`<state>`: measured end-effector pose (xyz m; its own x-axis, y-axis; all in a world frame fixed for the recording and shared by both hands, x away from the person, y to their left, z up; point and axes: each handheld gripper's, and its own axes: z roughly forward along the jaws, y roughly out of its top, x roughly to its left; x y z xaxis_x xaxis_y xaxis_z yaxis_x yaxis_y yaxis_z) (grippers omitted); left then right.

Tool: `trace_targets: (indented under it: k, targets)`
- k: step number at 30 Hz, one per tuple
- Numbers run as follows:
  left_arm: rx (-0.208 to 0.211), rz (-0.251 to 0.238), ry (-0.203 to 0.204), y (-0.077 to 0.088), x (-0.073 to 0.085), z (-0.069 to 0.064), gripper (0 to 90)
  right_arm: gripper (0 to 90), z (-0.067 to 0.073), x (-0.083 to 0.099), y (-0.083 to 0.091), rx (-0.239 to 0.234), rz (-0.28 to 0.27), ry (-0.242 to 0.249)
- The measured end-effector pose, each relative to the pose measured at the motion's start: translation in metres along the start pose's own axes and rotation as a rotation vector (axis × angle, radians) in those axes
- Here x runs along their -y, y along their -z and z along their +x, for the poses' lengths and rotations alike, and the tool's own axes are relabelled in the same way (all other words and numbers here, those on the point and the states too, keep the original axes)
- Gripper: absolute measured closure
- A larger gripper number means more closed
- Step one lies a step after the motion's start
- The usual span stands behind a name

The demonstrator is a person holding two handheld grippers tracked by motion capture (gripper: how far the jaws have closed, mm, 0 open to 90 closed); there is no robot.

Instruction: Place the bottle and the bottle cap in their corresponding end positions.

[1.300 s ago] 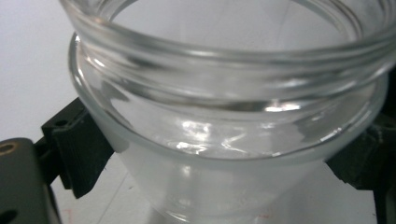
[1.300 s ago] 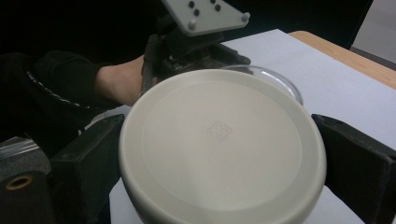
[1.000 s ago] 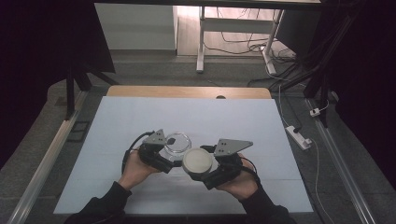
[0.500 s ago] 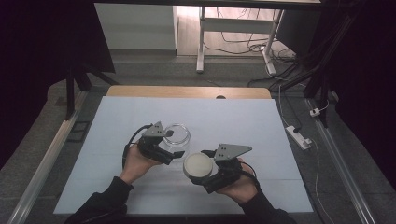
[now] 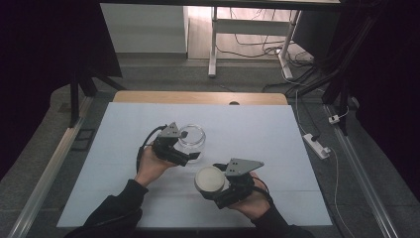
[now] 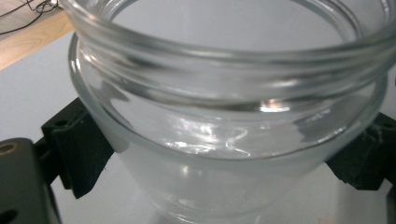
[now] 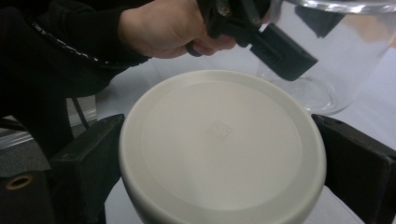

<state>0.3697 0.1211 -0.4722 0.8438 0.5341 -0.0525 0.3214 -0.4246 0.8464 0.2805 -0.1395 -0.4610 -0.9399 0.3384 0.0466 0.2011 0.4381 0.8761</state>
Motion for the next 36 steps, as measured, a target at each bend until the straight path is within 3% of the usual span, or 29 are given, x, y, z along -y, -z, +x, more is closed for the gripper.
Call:
trace_targets:
  k: [15,26,36]
  targets:
    - [-0.032,-0.014,0.003,-0.022,-0.008,0.017,7.5,7.1,-0.004,0.011,-0.021,0.039,0.008,-0.014]
    - [-0.044,-0.005,0.006,-0.04,-0.007,0.03,7.6,7.1,-0.004,0.019,-0.042,0.039,0.034,-0.005]
    - [-0.044,0.001,-0.002,-0.055,-0.005,0.032,7.6,7.1,-0.009,0.026,-0.054,0.039,0.046,-0.02]
